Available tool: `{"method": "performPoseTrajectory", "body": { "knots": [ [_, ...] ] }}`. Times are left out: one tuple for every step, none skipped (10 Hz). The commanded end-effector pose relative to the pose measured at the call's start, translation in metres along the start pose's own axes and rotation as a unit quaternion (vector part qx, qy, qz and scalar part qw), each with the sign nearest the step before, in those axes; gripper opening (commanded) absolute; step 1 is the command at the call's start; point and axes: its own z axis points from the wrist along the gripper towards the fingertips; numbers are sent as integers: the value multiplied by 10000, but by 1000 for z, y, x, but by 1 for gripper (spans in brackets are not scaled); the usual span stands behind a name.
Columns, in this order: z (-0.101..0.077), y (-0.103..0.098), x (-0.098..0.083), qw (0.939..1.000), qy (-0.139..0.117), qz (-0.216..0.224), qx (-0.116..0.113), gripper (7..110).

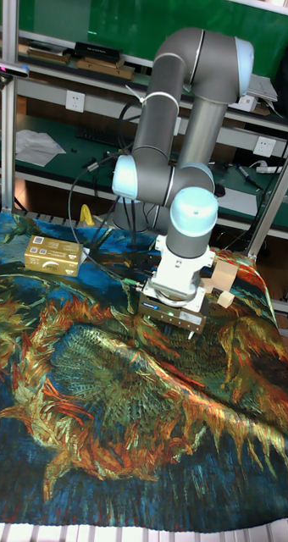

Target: Push the soccer ball into the goal

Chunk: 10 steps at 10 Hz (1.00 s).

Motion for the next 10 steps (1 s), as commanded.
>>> {"method": "performPoseTrajectory", "body": {
  "knots": [
    [-9, -16, -29, 9982, -500, -235, 234, 7],
    [-13, -18, -36, 9973, -615, -310, 260, 7],
    [-20, -23, -41, 9964, -677, -386, 327, 7],
    [-26, -28, -49, 9952, -773, -485, 354, 7],
    [-31, -34, -60, 9935, -910, -589, 358, 7],
    [-34, -38, -74, 9908, -1097, -711, 354, 7],
    [-37, -46, -90, 9861, -1336, -856, 496, 7],
    [-38, -49, -101, 9820, -1506, -965, 613, 7],
    [-36, -50, -109, 9795, -1592, -1020, 688, 7],
    [-35, -50, -115, 9779, -1652, -1053, 735, 7]
  ]
}}
